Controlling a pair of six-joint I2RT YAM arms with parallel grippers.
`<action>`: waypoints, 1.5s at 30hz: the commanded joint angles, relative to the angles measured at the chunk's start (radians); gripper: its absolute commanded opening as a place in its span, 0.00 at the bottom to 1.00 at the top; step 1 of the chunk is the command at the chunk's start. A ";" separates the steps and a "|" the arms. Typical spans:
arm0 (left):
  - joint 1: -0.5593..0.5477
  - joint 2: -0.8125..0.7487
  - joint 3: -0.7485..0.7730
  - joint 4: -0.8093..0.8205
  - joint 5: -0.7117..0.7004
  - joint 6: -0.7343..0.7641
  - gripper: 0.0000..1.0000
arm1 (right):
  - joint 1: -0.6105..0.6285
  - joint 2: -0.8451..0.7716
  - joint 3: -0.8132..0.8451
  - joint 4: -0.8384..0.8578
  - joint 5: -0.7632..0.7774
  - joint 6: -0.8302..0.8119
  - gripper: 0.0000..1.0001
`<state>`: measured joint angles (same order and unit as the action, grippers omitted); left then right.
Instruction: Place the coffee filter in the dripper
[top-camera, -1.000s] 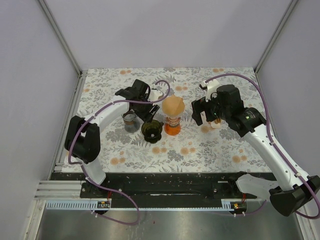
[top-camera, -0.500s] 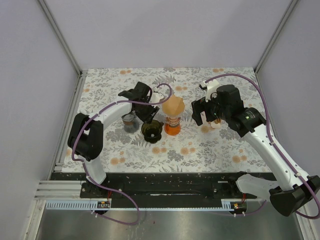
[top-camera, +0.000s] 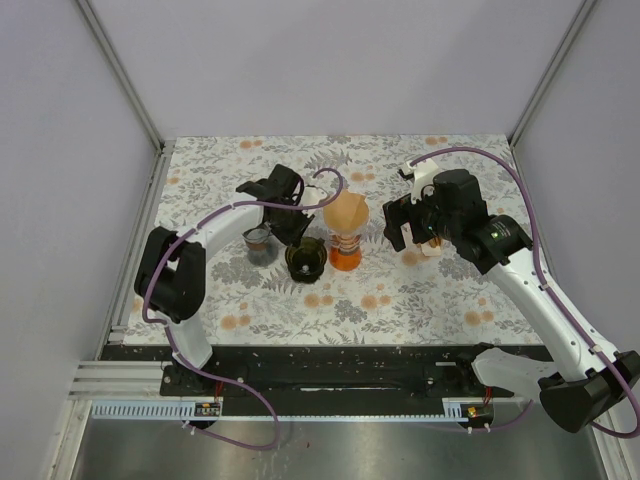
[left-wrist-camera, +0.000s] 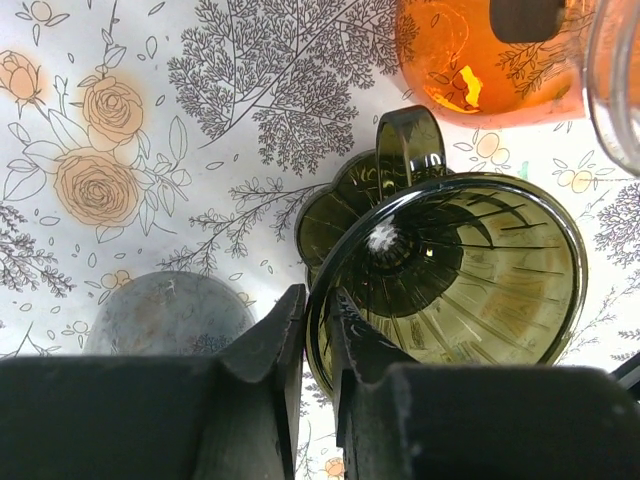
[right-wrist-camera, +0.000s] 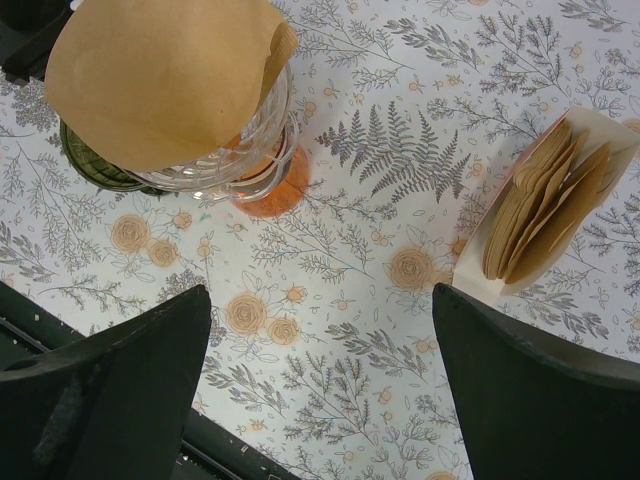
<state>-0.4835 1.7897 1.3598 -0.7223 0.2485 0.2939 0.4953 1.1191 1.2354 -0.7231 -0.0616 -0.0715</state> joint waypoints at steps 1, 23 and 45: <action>-0.001 -0.035 0.047 -0.042 -0.087 0.002 0.00 | -0.003 -0.024 0.001 0.027 0.011 -0.011 0.99; 0.105 -0.069 0.156 -0.092 0.004 -0.061 0.00 | -0.004 -0.024 0.009 0.027 0.005 -0.011 0.99; 0.313 -0.021 0.403 -0.046 0.169 -0.323 0.00 | -0.003 -0.027 0.018 0.008 0.019 -0.017 0.99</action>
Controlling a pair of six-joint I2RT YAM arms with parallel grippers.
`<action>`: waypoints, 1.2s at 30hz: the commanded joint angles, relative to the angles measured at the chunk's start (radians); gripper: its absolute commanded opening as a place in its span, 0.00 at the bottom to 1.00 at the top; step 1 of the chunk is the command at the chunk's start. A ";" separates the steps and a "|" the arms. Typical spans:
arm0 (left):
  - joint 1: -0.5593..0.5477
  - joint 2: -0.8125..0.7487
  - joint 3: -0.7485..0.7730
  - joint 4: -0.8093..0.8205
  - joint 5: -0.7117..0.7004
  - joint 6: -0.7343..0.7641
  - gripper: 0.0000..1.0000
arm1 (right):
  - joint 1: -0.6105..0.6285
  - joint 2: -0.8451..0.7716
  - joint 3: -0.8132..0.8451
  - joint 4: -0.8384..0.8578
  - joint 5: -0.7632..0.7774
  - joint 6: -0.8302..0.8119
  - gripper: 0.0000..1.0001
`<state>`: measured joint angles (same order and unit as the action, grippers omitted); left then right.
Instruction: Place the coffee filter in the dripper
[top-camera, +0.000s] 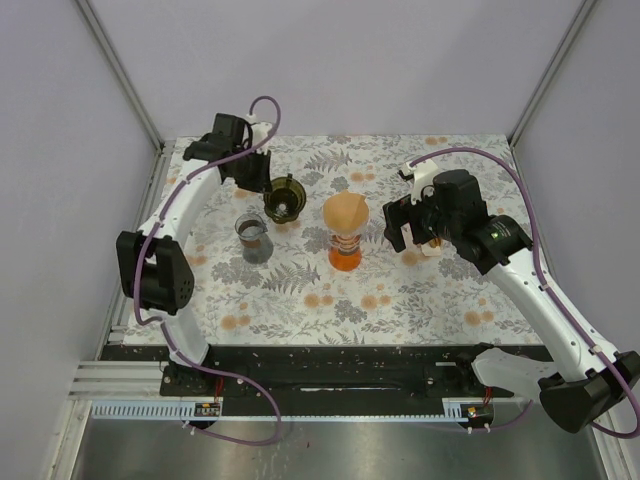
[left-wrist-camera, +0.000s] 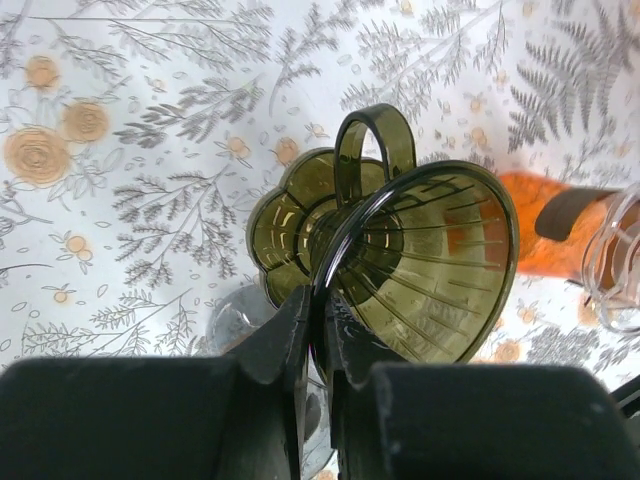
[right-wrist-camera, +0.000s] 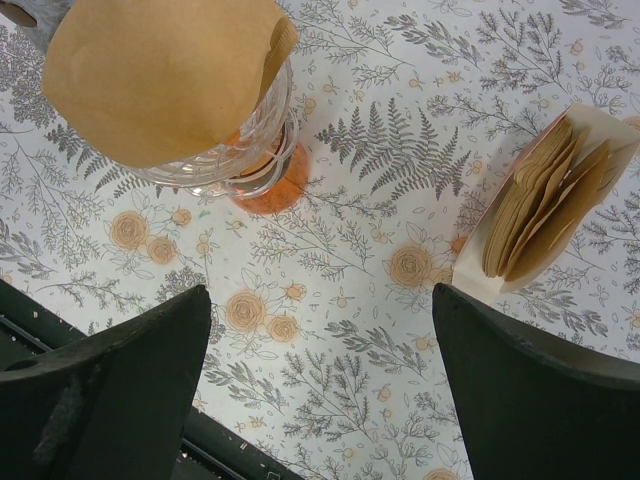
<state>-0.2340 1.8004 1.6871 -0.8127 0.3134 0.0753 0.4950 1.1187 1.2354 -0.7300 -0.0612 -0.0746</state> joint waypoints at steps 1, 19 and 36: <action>0.085 -0.039 0.079 0.044 0.131 -0.121 0.00 | -0.003 -0.026 0.016 0.017 0.018 -0.013 0.99; 0.324 -0.291 -0.125 -0.091 0.362 -0.137 0.00 | -0.004 -0.013 0.010 0.018 0.009 -0.010 1.00; 0.374 -0.282 -0.239 -0.097 0.331 -0.098 0.00 | -0.004 -0.019 -0.002 0.021 0.018 -0.013 0.99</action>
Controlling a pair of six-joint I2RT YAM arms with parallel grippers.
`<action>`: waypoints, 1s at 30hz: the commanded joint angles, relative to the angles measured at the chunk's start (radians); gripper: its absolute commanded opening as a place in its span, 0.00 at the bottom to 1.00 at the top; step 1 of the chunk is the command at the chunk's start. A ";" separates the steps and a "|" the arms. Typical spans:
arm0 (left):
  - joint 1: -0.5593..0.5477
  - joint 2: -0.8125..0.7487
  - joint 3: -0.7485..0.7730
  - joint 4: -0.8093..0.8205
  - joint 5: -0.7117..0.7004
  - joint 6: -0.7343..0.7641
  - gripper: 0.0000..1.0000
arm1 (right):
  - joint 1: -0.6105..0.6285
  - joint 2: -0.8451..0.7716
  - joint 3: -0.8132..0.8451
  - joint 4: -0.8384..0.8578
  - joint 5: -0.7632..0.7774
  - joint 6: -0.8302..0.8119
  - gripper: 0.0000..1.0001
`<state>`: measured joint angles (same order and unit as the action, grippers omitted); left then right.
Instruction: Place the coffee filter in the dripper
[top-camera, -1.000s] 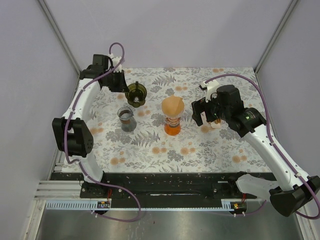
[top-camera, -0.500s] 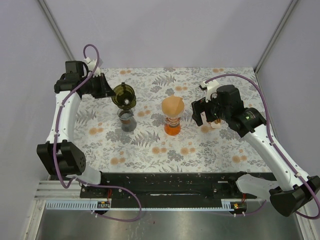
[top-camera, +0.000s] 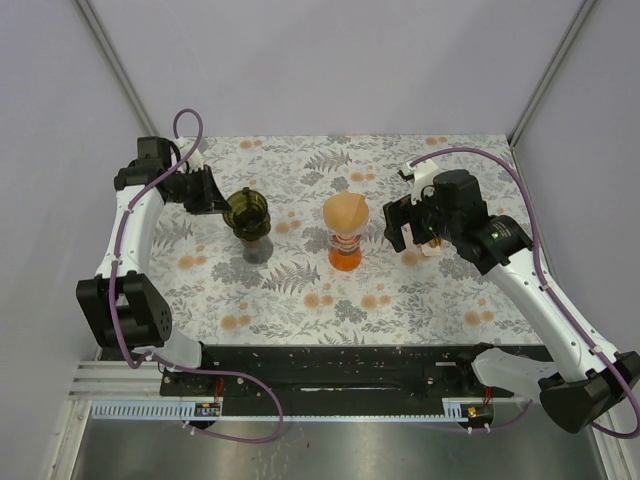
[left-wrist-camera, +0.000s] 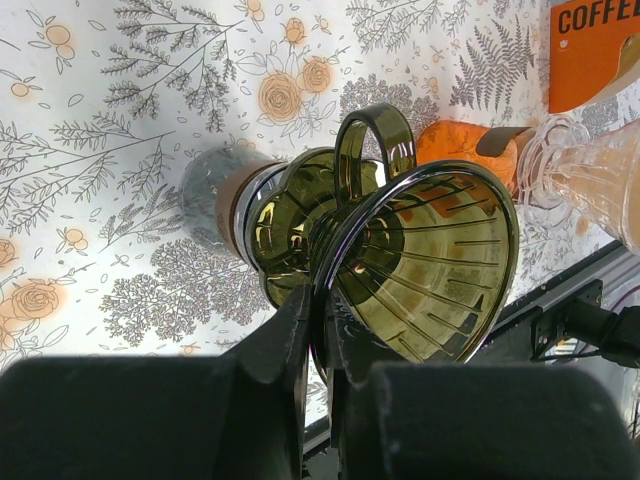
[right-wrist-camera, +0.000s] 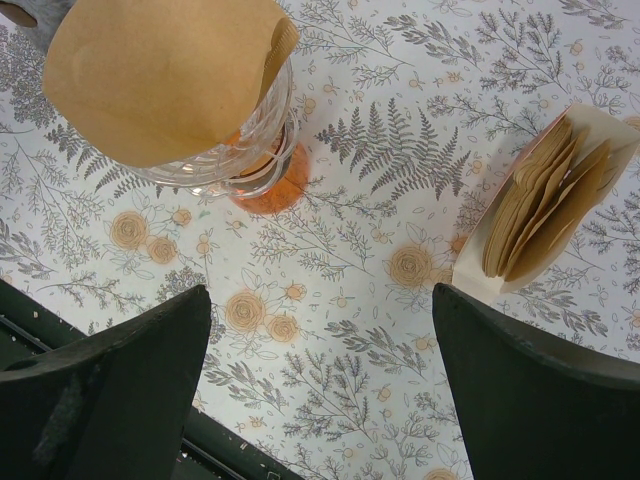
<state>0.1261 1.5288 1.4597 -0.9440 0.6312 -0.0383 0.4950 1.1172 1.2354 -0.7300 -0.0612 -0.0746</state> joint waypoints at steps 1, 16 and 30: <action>0.015 -0.010 -0.010 0.033 0.007 0.015 0.00 | -0.004 -0.017 -0.002 0.023 0.018 -0.014 0.99; 0.038 0.016 -0.010 0.044 0.005 0.025 0.17 | -0.003 -0.022 -0.008 0.023 0.020 -0.011 1.00; 0.084 -0.025 0.036 0.069 -0.067 0.071 0.71 | -0.003 -0.014 -0.004 0.023 0.015 -0.014 1.00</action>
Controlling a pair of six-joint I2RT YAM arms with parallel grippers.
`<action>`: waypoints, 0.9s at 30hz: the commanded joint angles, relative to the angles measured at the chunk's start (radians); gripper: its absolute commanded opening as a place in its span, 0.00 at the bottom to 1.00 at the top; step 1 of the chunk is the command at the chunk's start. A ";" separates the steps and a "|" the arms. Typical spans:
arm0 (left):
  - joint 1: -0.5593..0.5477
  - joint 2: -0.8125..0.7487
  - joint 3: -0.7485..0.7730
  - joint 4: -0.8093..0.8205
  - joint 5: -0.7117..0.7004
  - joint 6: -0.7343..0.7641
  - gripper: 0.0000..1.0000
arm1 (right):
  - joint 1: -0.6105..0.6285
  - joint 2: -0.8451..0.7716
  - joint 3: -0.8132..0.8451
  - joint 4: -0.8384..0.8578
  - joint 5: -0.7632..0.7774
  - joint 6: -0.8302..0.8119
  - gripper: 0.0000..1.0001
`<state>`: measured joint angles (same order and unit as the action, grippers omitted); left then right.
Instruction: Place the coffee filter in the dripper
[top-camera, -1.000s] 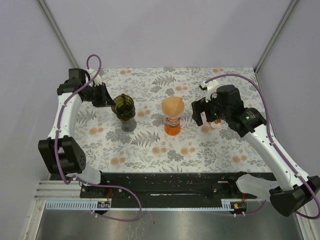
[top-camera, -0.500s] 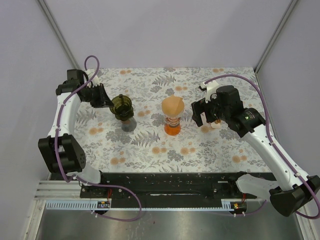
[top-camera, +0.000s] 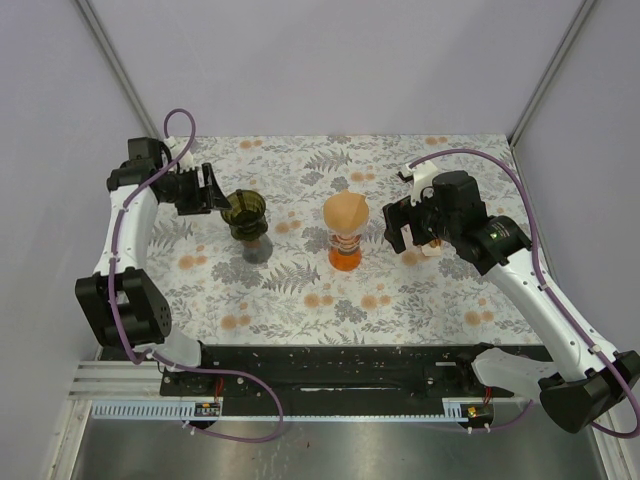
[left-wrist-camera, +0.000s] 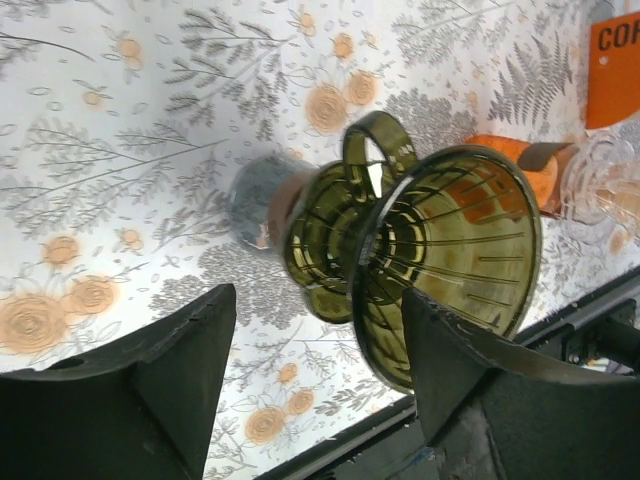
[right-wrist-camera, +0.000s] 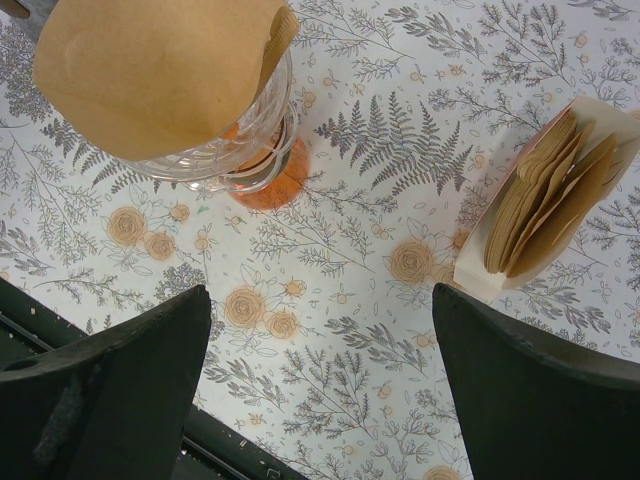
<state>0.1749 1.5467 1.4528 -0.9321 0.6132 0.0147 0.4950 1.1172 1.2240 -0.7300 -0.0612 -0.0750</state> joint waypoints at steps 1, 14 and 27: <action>0.035 -0.051 0.031 0.073 -0.062 0.014 0.71 | -0.003 -0.016 0.008 0.023 0.015 -0.012 0.99; 0.038 -0.149 -0.181 0.321 -0.222 -0.010 0.54 | -0.003 -0.011 0.011 0.021 0.006 -0.020 1.00; -0.048 -0.191 -0.167 0.309 -0.159 0.062 0.54 | -0.003 -0.013 0.008 0.023 0.008 -0.017 0.99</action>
<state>0.1204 1.2911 1.2560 -0.6117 0.4492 0.0555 0.4950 1.1248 1.2240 -0.7300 -0.0620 -0.0822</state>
